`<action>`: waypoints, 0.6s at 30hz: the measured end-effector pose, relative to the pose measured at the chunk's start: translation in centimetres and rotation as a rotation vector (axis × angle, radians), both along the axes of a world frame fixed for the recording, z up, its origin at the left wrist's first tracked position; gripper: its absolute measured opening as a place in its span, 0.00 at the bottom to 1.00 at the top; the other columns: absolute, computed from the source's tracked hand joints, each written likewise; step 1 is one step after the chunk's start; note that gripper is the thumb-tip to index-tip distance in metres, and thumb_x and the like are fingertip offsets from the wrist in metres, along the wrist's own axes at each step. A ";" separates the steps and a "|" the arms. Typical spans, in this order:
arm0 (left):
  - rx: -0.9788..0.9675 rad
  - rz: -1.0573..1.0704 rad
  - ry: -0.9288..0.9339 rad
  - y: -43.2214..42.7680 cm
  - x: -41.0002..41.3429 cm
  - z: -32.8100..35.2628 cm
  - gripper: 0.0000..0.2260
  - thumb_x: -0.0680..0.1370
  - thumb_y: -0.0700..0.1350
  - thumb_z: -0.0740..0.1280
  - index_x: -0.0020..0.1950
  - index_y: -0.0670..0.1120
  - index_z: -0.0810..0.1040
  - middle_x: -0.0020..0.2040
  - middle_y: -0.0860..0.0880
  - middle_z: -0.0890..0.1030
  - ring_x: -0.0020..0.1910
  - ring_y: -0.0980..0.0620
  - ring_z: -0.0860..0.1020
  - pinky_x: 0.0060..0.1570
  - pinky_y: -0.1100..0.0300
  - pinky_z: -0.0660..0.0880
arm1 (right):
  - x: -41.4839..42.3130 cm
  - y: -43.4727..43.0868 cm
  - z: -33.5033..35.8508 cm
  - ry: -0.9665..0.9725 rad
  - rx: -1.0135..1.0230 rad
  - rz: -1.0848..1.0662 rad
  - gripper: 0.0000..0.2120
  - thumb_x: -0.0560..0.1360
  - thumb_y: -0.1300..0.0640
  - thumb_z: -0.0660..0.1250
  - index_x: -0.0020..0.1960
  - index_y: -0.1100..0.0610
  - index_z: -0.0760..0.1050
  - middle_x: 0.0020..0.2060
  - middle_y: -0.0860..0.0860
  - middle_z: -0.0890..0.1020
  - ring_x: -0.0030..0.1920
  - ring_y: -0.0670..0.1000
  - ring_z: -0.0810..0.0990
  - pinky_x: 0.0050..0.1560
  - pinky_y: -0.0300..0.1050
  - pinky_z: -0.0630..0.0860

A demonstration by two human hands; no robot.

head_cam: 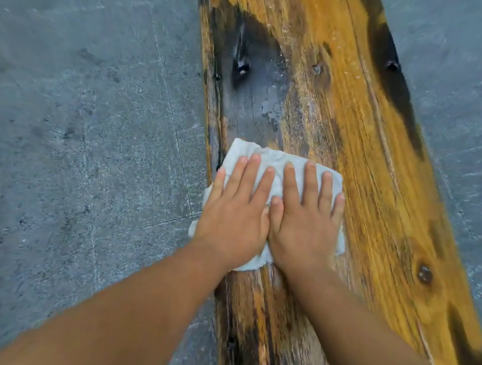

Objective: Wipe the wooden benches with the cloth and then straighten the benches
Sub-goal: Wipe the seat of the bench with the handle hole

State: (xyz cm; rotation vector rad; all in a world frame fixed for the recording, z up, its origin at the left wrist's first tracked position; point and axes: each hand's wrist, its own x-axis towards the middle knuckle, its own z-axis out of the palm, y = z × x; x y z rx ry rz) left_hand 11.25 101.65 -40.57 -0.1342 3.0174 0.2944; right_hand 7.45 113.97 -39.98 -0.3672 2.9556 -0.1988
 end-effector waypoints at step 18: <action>-0.054 0.032 0.030 -12.8 -27.9 -0.1 0.28 0.80 0.55 0.41 0.80 0.50 0.47 0.81 0.46 0.45 0.79 0.46 0.43 0.76 0.41 0.43 | -28.6 -12.7 -0.7 0.041 -0.032 0.039 0.28 0.82 0.44 0.45 0.81 0.47 0.49 0.81 0.51 0.49 0.80 0.57 0.46 0.77 0.63 0.45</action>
